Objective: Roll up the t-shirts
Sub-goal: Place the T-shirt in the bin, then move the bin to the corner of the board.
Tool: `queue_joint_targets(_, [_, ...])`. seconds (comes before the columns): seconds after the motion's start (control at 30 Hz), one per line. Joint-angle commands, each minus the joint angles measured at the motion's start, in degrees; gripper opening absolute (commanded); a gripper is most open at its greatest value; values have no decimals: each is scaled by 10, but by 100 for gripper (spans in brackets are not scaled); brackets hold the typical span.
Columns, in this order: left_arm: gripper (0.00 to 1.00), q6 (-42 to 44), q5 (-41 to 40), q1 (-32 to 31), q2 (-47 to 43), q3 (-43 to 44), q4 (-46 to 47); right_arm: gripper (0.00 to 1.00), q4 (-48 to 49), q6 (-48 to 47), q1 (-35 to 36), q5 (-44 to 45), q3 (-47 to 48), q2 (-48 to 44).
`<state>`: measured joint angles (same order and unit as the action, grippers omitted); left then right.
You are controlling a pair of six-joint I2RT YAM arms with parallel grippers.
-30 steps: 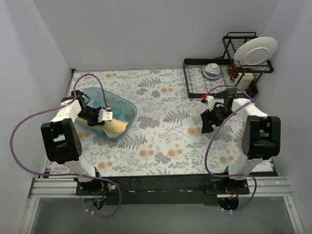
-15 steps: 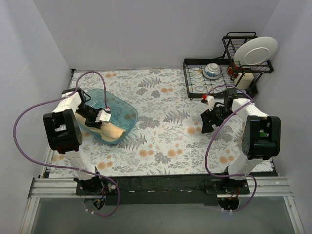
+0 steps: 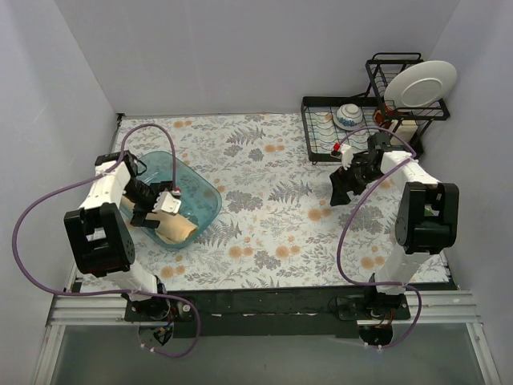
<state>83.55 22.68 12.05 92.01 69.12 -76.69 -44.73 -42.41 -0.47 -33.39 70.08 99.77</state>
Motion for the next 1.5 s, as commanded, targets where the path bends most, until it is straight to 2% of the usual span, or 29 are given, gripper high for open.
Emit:
queue_joint_targets(0.0, [98, 4, 39, 3, -24, 57, -27, 98, -20, -13, 1, -21, 40, 17])
queue_joint_targets(0.1, [98, -21, 47, 3, -17, 127, -20, 99, -26, -18, 1, -25, 42, 20])
queue_joint_targets(0.2, [98, -137, 63, 3, 3, 188, 62, 99, -18, -18, 0, -27, 35, 18])
queue_joint_targets(0.23, [98, -260, 62, 3, 9, 198, 136, 99, -15, -18, 0, -29, 33, 17])
queue_joint_targets(0.3, [98, -387, 34, 3, 29, 230, 192, 98, -14, -11, 0, -36, 34, 13])
queue_joint_targets(0.43, [98, -566, 21, 9, 87, 337, 118, 98, -21, 0, 0, -48, 47, 8])
queue_joint_targets(0.47, [98, -659, 7, 10, 92, 346, 116, 98, -22, 5, 0, -55, 48, 7])
queue_joint_targets(0.57, [98, -812, -19, 20, 69, 321, 137, 99, -11, 28, -1, -61, 45, 4])
queue_joint_targets(0.7, [98, -916, -42, 21, -47, 192, 209, 98, 0, 84, -1, -74, 31, 4])
queue_joint_targets(0.73, [98, -915, -42, 20, -93, 149, 225, 98, -7, 87, 0, -79, 31, 6])
queue_joint_targets(0.83, [98, -852, -59, 21, -160, 105, 200, 98, -36, 87, 1, -102, 31, 12])
queue_joint_targets(0.9, [98, -766, -10, 38, -194, 77, 159, 99, -69, 81, 1, -143, 35, 28])
queue_joint_targets(0.93, [98, -663, 10, 46, -211, 66, 112, 98, -75, 79, 0, -161, 33, 31])
queue_joint_targets(1.0, [98, -565, 46, 56, -239, 50, 55, 96, -70, 78, 1, -203, 28, 28])
queue_joint_targets(1.03, [96, -454, 43, 57, -239, 49, -23, 96, -66, 76, 3, -209, 30, 25])
queue_joint_targets(1.13, [93, -378, -9, 57, -240, 14, -29, 98, -29, 100, 19, -187, 35, 9])
queue_joint_targets(1.17, [93, -275, -26, 57, -242, -7, -29, 98, -21, 110, 25, -163, 37, 4])
queue_joint_targets(1.27, [90, -115, -50, 61, -244, -63, -27, 99, -8, 134, 25, -132, 46, 3])
queue_joint_targets(1.4, [86, 7, -35, 61, -222, -89, -2, 99, -1, 138, 26, -89, 46, -4])
queue_joint_targets(1.47, [82, 34, -40, 61, -206, -95, 8, 99, 1, 132, 24, -77, 33, -20])
